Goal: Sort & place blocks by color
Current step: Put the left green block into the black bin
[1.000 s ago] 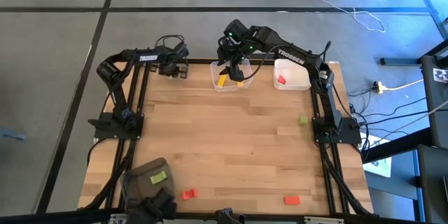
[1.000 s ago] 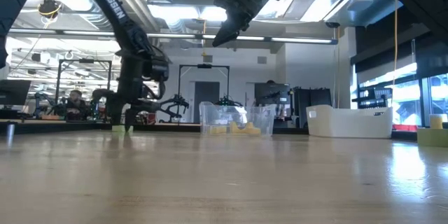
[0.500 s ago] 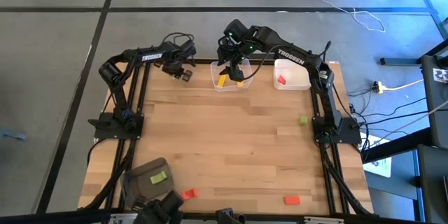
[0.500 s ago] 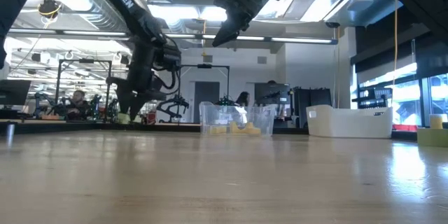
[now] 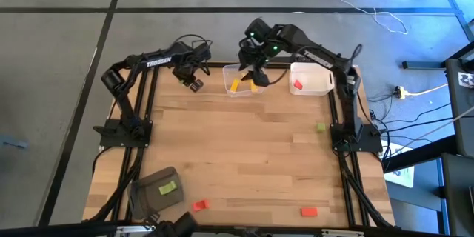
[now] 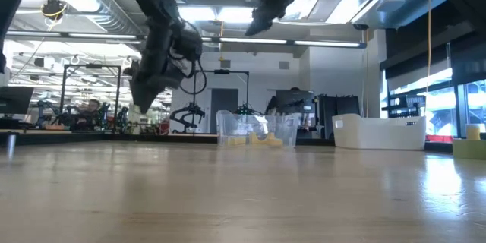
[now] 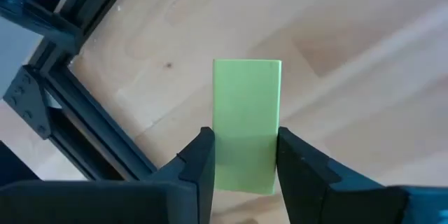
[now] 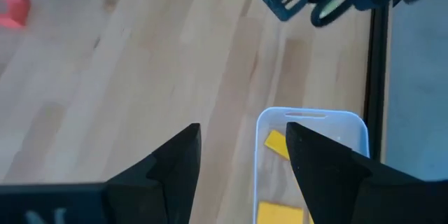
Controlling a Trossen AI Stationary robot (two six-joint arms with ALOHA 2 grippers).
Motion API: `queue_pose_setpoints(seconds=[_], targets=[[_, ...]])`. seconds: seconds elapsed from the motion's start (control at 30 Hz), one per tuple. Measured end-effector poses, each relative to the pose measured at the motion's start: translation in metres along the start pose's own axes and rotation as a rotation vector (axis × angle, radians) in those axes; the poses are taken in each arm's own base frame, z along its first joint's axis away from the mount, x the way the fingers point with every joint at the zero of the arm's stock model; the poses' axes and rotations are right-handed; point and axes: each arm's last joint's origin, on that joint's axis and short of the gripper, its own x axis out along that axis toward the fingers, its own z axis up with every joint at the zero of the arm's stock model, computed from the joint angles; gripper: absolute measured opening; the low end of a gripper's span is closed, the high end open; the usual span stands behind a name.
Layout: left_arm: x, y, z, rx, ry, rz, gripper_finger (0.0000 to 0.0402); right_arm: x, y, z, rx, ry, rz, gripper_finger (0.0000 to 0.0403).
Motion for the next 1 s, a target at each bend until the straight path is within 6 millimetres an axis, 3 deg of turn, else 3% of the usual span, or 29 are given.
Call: queue_pose_setpoints(seconds=[0.23, 0.57, 0.8, 1.0], targets=[[-0.048, -0.003, -0.031, 0.06, -0.063, -0.031, 0.0114, -0.044, 0.023, 0.004, -0.027, -0.019, -0.032, 0.021], [-0.128, -0.017, -0.118, 0.152, -0.215, -0.204, 0.0114, -0.061, 0.035, 0.0, -0.065, 0.012, -0.026, 0.021], [-0.155, -0.034, -0.18, 0.287, -0.196, -0.344, 0.0114, -0.062, 0.038, -0.002, -0.055, 0.03, -0.004, 0.021], [-0.165, -0.053, -0.222, 0.411, -0.127, -0.398, 0.0114, -0.062, 0.04, 0.0, -0.055, -0.03, 0.075, 0.021]])
